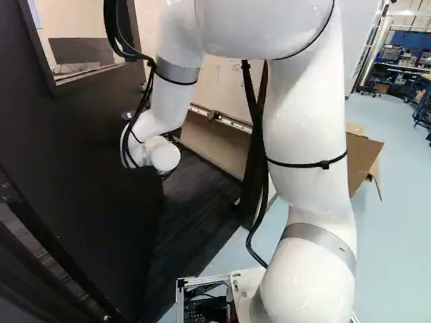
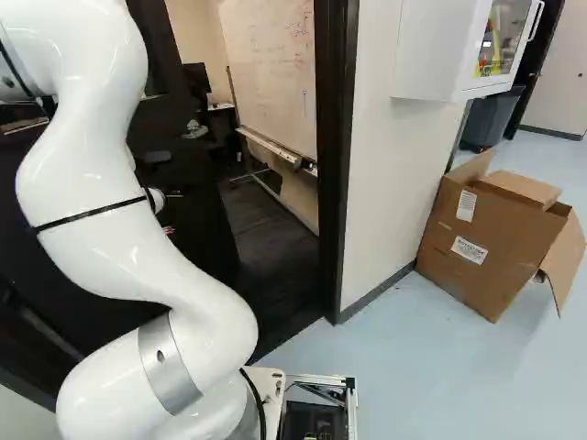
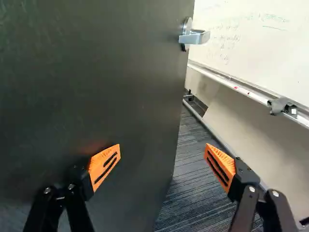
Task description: Open the door and move inside
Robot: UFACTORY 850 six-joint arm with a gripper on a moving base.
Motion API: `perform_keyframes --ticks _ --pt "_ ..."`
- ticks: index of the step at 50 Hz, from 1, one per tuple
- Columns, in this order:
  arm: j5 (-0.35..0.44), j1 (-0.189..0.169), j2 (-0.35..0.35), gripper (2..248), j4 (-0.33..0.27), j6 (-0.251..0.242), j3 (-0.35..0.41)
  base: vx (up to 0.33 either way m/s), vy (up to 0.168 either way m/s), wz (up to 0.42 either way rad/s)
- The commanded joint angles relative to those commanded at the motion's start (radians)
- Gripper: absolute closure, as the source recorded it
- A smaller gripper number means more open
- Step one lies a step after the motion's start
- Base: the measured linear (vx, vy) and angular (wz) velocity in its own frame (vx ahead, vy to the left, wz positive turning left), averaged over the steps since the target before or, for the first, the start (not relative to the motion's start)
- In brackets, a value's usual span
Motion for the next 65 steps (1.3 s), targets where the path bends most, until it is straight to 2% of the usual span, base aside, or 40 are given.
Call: perform_keyframes --ticks 39,65 --pt "0.000 0.072 -0.068 3 -0.022 0.000 -0.087 0.000 0.000 0.000" --pt "0.000 0.092 -0.095 3 -0.096 0.000 -0.122 0.000 0.000 0.000"
